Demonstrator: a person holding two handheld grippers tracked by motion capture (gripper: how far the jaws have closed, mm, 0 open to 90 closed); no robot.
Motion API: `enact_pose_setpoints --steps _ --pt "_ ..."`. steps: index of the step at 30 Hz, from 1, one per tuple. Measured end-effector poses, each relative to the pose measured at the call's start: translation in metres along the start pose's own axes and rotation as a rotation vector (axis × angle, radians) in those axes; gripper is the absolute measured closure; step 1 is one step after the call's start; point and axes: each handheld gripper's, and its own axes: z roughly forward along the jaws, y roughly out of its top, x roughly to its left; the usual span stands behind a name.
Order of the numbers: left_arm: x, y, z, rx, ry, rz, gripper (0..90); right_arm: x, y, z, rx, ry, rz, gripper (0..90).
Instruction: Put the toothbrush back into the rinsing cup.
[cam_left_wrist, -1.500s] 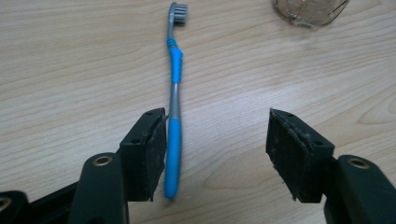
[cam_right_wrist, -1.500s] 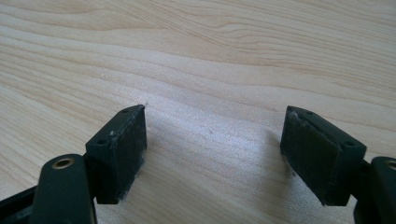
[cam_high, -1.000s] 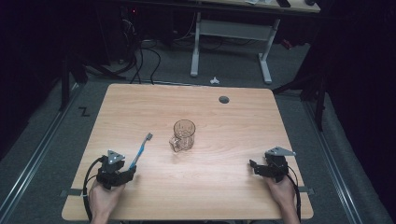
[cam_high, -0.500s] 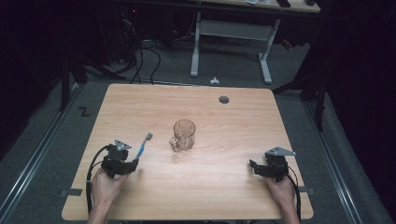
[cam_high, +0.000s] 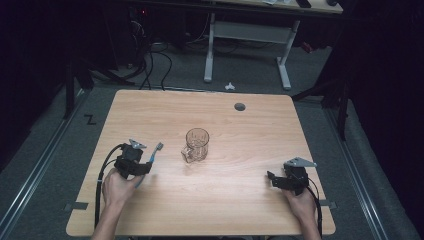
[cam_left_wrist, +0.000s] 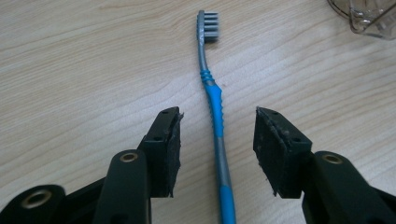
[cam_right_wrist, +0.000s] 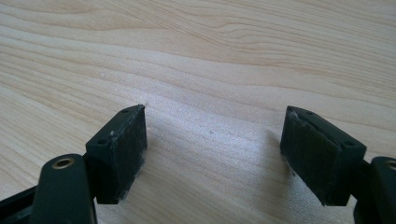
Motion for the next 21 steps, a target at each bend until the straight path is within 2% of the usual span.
enact_pose_setpoints --steps 8,10,12,19,21 --pt "0.0 0.018 0.007 0.04 0.0 0.023 50.5 0.0 0.0 0.0 0.0 0.0 0.0 22.9" --pt "0.002 0.02 0.01 0.042 -0.015 0.01 50.8 0.0 0.0 0.0 0.0 0.0 0.0 22.9" --pt "0.002 0.022 0.013 0.058 -0.005 0.012 50.8 0.0 0.0 0.0 0.0 0.0 0.0 22.9" --pt "0.003 0.032 0.019 0.072 -0.009 0.006 51.4 0.0 0.0 0.0 0.0 0.0 0.0 22.9" --pt "0.003 0.034 0.022 0.075 -0.021 -0.007 52.4 0.0 0.0 0.0 0.0 0.0 -0.001 22.9"
